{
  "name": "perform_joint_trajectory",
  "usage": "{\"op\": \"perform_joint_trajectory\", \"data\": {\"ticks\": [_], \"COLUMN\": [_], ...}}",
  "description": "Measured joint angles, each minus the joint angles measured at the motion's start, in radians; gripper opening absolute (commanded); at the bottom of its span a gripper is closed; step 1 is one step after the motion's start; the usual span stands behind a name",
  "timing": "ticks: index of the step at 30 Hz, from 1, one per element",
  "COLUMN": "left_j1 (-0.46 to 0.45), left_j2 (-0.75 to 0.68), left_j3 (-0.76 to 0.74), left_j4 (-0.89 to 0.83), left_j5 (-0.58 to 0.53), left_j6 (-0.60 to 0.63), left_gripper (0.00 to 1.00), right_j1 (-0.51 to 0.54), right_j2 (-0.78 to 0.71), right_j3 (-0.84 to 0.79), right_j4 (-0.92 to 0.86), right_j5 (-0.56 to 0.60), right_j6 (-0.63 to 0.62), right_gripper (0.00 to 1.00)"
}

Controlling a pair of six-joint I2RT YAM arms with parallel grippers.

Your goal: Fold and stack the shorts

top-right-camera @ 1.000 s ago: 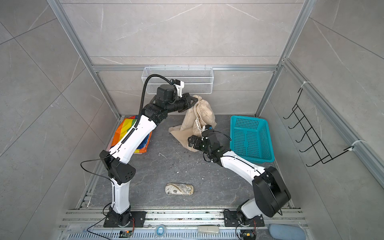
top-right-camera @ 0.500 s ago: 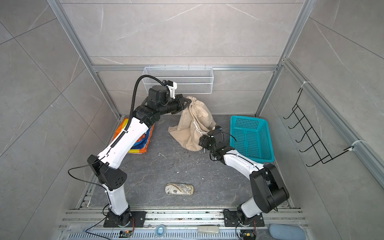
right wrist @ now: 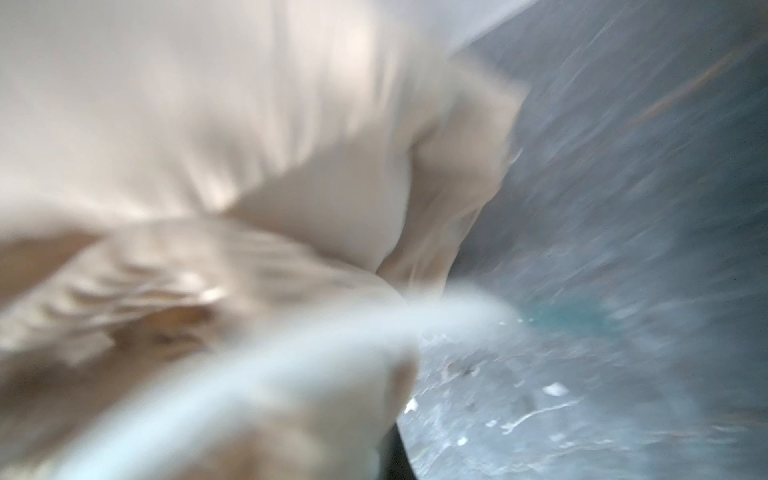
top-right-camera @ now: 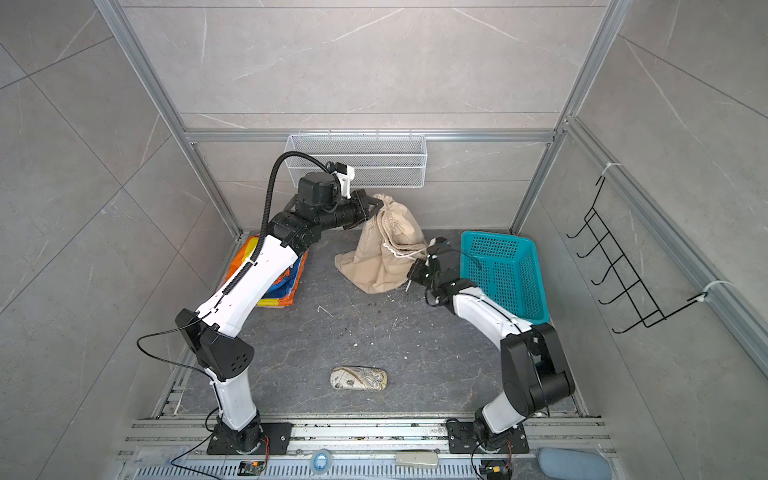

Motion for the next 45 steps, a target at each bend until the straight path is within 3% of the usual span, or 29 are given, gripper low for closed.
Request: {"op": "perform_joint_trajectory", "data": {"ticks": [3,6,10,15,19,21,24,27,29,33,35,40,45], "left_j1": [0.003,0.015,0.081,0.272,0.316,0.322,0.359,0.417,0.44,0.445,0.444,0.412,0.299], "left_j2": [-0.005,-0.055,-0.239,-0.536,-0.674,-0.696,-0.715,-0.756,-0.783,-0.795,-0.779,-0.709,-0.62], "left_j3": [-0.016,-0.126,-0.483,-1.011,-1.296,-1.416,-1.558,-1.601,-1.576,-1.46,-1.406,-1.361,-1.36], "left_j4": [0.049,0.153,0.348,0.581,0.616,0.608,0.57,0.493,0.46,0.445,0.455,0.509,0.573], "left_j5": [0.029,0.064,0.092,0.08,0.04,0.037,0.037,0.032,0.025,0.033,0.047,0.066,0.045], "left_j6": [-0.038,-0.107,-0.237,-0.399,-0.448,-0.46,-0.479,-0.486,-0.485,-0.482,-0.488,-0.542,-0.626], "left_gripper": [0.0,0.0,0.0,0.0,0.0,0.34,0.73,0.98,0.99,0.99,0.99,0.99,0.99], "right_j1": [-0.105,-0.134,-0.111,0.028,0.148,0.183,0.224,0.267,0.298,0.345,0.35,0.334,0.294], "right_j2": [-0.011,0.014,0.184,0.568,0.871,0.969,1.061,1.091,1.092,1.083,1.072,0.962,0.663], "right_j3": [0.262,0.556,1.023,1.583,1.833,1.84,1.809,1.758,1.72,1.642,1.593,1.405,1.018], "right_j4": [-0.135,-0.243,-0.353,-0.591,-0.758,-0.834,-0.929,-0.969,-0.974,-0.972,-0.973,-0.949,-0.802], "right_j5": [0.013,0.022,-0.032,-0.116,-0.142,-0.148,-0.159,-0.17,-0.181,-0.216,-0.233,-0.253,-0.281], "right_j6": [-0.047,-0.092,-0.123,-0.199,-0.241,-0.256,-0.277,-0.294,-0.299,-0.305,-0.307,-0.313,-0.275], "right_gripper": [0.0,0.0,0.0,0.0,0.0,0.0,0.0,0.0,0.07,0.44,0.58,0.77,0.96]}}
